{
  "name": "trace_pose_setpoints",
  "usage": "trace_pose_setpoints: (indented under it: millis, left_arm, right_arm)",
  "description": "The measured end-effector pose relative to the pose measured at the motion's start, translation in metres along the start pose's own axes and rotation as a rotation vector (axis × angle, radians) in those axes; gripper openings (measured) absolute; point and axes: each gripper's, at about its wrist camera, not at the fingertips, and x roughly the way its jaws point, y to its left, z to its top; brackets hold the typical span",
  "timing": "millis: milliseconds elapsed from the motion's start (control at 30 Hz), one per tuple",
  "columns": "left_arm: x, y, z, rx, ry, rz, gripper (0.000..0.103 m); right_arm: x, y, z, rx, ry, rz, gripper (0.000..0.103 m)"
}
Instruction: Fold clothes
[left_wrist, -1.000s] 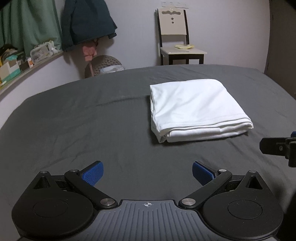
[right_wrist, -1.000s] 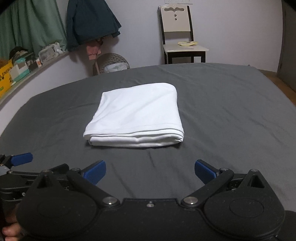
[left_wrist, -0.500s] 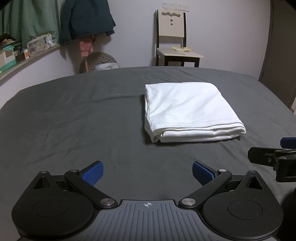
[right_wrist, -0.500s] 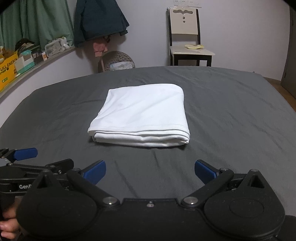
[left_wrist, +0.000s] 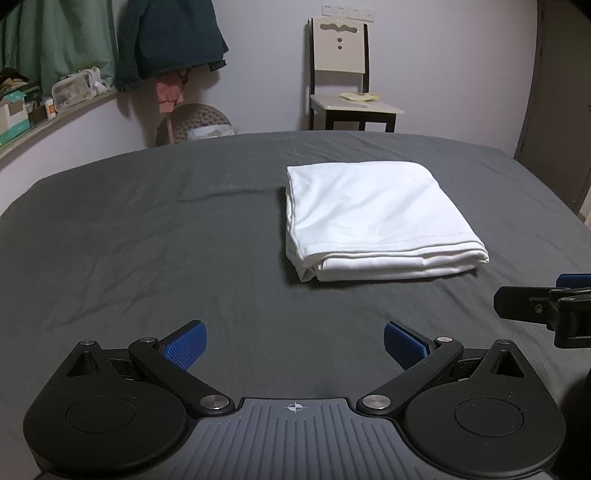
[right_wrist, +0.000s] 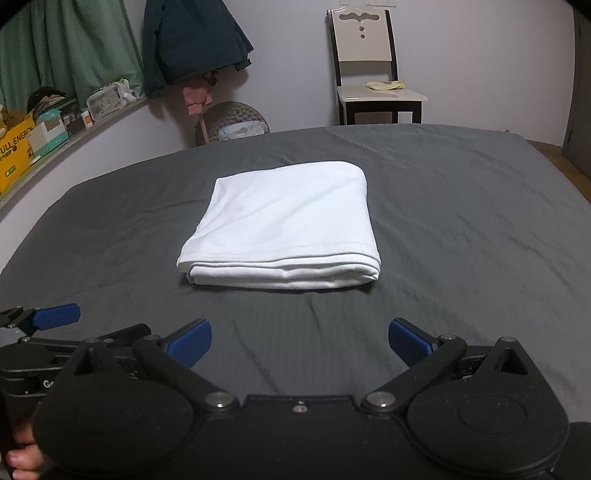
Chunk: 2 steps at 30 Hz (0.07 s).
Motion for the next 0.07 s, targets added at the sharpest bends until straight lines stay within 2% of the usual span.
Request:
trace_pose_setpoints:
  millis: [67]
  left_arm:
    - [0.0000,-0.0004,0.0001,-0.001,-0.001,-0.003,0.103]
  right_arm:
    - [0.0006,-0.0005,0.0002,0.002,0.000,0.002,0.103]
